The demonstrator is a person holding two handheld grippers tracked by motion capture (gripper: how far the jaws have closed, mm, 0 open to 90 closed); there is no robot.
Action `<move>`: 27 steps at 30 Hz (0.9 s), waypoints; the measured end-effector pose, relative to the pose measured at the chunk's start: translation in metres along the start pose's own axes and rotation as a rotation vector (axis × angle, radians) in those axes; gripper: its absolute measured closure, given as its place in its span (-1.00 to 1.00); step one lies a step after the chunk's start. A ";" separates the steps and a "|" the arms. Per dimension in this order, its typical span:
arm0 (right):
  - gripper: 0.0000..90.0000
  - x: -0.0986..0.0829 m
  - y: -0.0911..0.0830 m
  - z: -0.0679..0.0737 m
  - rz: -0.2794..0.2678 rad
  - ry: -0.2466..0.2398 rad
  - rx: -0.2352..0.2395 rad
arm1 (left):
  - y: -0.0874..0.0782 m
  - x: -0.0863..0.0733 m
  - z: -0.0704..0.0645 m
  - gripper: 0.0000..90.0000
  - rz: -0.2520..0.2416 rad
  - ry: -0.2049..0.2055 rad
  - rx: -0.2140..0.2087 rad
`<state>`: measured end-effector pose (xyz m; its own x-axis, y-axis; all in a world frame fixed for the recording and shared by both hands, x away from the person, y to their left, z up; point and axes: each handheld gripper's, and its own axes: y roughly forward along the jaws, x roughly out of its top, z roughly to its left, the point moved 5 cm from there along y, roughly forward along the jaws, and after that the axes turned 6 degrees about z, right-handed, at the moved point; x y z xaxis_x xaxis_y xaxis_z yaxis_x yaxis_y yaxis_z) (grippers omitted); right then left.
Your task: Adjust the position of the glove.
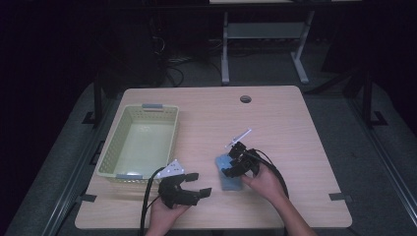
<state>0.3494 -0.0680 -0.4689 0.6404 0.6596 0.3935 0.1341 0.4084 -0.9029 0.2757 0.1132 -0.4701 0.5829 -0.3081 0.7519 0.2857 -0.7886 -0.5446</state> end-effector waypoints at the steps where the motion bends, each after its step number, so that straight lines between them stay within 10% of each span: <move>1: -0.03 0.000 0.000 0.000 0.000 0.000 0.000 | 0.000 0.000 0.000 -0.56 0.000 0.000 0.000; 16: -0.26 -0.033 -0.018 -0.006 -0.098 0.148 0.111 | 0.013 0.008 -0.005 -0.50 0.028 -0.116 -0.052; 27: -0.33 -0.054 -0.016 -0.015 -0.181 0.286 0.174 | 0.037 0.018 0.001 -0.45 0.057 -0.289 -0.083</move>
<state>0.3243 -0.1197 -0.4788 0.8067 0.3740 0.4576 0.1501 0.6193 -0.7707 0.2970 0.0794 -0.4771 0.7921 -0.1983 0.5773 0.1896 -0.8190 -0.5415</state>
